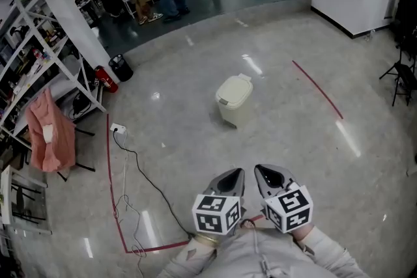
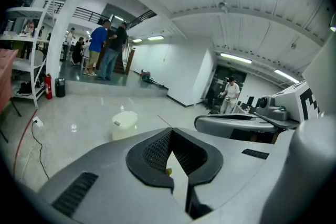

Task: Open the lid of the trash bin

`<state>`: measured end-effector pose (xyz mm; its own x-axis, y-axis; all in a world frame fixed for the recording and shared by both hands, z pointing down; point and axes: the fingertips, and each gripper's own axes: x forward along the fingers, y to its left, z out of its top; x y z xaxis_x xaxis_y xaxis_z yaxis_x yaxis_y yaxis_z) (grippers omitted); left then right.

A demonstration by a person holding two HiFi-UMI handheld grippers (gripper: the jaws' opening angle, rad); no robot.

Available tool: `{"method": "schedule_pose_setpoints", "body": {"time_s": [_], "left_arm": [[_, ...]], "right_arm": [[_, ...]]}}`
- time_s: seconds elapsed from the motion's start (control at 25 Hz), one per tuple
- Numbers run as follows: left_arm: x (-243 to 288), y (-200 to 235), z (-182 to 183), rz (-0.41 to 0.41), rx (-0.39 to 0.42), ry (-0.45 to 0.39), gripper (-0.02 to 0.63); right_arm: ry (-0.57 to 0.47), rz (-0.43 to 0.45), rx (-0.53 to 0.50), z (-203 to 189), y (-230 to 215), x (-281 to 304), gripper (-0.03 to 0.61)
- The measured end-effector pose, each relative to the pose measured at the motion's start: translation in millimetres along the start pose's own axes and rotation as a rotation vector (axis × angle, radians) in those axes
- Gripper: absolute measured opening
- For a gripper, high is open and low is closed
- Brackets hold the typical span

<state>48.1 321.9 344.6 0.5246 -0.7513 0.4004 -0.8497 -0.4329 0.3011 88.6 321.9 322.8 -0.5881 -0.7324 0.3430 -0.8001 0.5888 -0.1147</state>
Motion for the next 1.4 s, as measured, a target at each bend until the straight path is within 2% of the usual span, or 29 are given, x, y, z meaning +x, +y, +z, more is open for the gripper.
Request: {"method": "schedule_pose_setpoints", "body": {"time_s": [0.36,0.68,1.04,1.4], "left_arm": [[8.6,-2.5,0.6,0.013,0.03,0.032,0.005],[27.6,9.2,13.8,-0.001,0.041,0.037,0.005],[63.7,47.8,30.1,-0.008,0.03,0.051,0.005],[106.9,99.9,73.4,-0.019,0.036,0.048,0.005]], "right_arm": [[-0.034,-0.014,0.063,7.2,-16.5,-3.2,-0.002],[-0.01,-0.033,0.069,7.8,-28.9,13.2,-0.002],[0.008,-0.048,0.055,20.3,-48.7,63.1,-0.002],[0.014,-0.059,0.041,51.6,-72.5,133.3,-0.002]]}}
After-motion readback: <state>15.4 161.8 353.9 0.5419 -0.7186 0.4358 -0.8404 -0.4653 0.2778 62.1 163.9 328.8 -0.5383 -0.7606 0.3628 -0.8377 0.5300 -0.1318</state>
